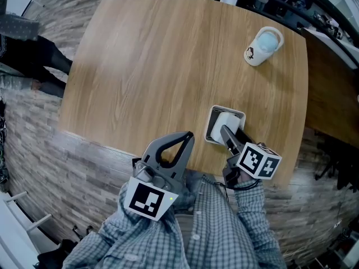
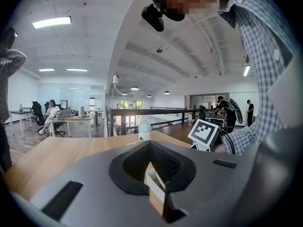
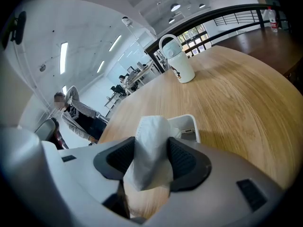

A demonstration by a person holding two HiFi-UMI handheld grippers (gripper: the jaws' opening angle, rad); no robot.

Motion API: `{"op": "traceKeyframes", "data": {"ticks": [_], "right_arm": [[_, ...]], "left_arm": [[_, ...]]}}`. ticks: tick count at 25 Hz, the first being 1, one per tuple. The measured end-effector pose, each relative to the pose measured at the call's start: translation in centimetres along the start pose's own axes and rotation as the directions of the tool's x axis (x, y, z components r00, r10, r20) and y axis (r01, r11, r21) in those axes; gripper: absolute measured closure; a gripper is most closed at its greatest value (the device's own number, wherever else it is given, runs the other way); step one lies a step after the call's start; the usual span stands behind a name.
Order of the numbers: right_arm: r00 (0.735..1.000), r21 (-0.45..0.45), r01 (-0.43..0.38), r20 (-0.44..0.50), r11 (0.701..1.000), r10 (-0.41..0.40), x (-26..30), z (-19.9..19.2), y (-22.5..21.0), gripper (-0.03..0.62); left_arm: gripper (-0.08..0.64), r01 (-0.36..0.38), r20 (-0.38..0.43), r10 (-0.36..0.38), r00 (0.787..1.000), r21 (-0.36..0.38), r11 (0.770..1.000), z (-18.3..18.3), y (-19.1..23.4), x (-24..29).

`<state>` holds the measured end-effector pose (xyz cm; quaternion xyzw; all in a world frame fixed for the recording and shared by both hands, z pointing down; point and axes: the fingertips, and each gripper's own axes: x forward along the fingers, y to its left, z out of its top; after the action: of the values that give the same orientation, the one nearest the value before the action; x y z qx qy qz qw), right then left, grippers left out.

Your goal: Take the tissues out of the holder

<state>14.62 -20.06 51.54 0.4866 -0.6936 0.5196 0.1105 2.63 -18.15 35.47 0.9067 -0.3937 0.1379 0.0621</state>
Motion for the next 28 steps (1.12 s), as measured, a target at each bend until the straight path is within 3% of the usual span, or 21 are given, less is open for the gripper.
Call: {"op": "traceKeyframes", "data": {"ticks": [19, 28], "right_arm": [[0.989, -0.070, -0.031, 0.139, 0.997, 0.040, -4.5, 2.4, 3.7, 0.362], [0.978, -0.090, -0.050, 0.199, 0.995, 0.067, -6.9, 3.9, 5.9, 0.362]], "left_arm": [[0.560, -0.012, 0.072, 0.009, 0.997, 0.042, 0.999, 2.2, 0.3, -1.9], [0.560, -0.031, 0.109, 0.028, 0.994, 0.021, 0.999, 3.4, 0.6, -2.9]]}}
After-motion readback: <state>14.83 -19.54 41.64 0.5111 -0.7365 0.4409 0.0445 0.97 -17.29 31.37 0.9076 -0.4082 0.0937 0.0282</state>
